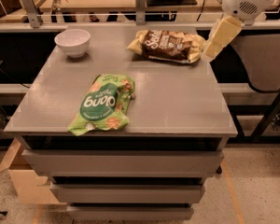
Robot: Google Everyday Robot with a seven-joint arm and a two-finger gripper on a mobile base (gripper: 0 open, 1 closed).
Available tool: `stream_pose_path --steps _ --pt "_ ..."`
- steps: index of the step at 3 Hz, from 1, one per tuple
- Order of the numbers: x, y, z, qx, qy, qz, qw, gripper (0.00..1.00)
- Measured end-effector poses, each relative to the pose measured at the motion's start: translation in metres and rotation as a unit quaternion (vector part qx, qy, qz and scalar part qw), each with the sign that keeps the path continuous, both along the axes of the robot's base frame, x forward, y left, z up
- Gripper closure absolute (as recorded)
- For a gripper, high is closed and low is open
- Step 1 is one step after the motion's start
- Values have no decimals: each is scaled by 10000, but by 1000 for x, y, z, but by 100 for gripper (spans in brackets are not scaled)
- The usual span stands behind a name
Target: Move brown chip bag near green rice chip bag
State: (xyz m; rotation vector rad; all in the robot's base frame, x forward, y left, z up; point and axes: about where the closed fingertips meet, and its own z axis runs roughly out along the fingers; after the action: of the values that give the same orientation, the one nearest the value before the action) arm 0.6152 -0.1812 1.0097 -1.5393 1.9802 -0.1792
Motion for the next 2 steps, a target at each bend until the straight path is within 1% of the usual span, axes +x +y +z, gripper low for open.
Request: stream_pose_path --steps 1,2 --pt "0 0 0 -3 6 2 10000 0" --pt "14 9 -17 -6 -18 -144 9999 0"
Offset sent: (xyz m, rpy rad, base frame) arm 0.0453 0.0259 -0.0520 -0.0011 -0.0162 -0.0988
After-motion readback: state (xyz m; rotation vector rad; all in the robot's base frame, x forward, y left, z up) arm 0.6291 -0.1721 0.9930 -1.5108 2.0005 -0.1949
